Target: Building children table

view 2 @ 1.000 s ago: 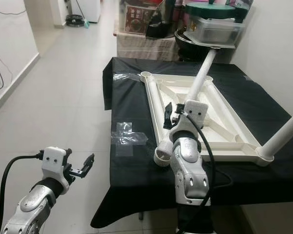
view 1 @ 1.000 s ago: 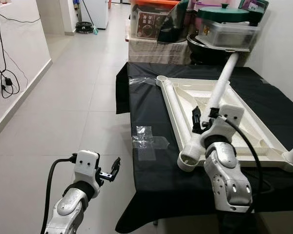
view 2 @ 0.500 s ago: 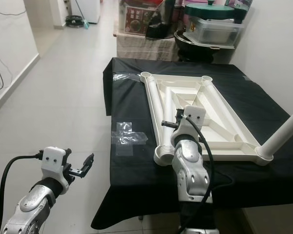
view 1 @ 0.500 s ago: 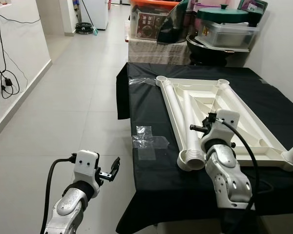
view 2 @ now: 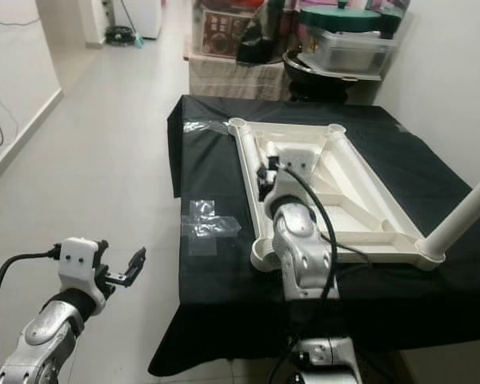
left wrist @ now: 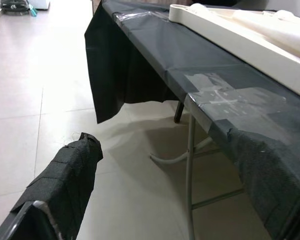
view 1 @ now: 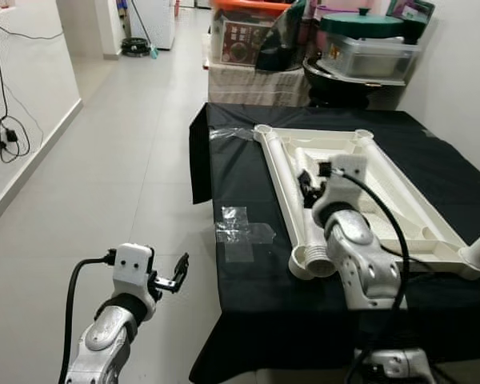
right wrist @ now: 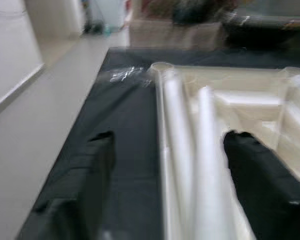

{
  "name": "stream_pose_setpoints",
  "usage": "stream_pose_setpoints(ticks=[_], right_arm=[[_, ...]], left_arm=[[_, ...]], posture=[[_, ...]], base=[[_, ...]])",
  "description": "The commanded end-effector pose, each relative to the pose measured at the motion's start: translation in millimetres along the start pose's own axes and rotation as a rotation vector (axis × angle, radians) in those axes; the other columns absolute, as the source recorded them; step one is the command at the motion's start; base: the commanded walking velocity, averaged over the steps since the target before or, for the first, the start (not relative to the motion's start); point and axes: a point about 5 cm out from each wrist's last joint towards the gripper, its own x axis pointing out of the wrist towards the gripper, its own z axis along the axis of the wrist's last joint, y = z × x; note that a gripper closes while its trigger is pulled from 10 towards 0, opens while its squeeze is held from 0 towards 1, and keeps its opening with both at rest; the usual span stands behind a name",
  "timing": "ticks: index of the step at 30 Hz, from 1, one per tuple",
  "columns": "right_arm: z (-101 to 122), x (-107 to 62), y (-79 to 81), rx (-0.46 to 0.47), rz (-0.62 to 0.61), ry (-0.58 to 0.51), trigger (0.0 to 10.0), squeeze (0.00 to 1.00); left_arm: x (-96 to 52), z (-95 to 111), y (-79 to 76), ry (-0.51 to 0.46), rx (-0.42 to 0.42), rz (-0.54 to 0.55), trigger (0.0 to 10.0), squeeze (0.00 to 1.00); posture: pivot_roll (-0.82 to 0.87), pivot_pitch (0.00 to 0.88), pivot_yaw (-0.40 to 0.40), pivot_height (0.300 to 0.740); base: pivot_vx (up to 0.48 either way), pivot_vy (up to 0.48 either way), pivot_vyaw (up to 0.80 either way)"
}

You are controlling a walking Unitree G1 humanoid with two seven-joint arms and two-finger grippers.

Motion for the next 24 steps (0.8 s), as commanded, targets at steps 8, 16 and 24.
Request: stream_pose_setpoints(ticks=[8, 16, 24], right_arm=[[-9.0, 41.9, -35.2, -0.010, -0.100, 0.272, 10.0, 1.00], [-16.8, 44.0, -40.5, 0.013, -0.090, 0.387, 10.0, 0.00], [-46.2, 38.8, -38.7, 0.037, -0.039, 0.560, 10.0, 0.00]], left_arm=[[2.4, -2.5, -6.1, -0.004, -0.012, -0.007, 10.0, 0.00], [0.1, -5.0, -7.1, 0.001, -0.017, 0.004, 10.0, 0.00], [-0.2, -8.2, -9.8, 0.010, -0.020, 0.007, 10.0, 0.00]], posture=[[0.10, 0.000, -0.128, 0.740], [0.10, 0.000, -0.142, 0.740], [0.09, 0.000, -0.148, 0.740]], base=[[0.000, 0.000, 0.00], [0.000, 0.000, 0.00], [0.000, 0.000, 0.00]])
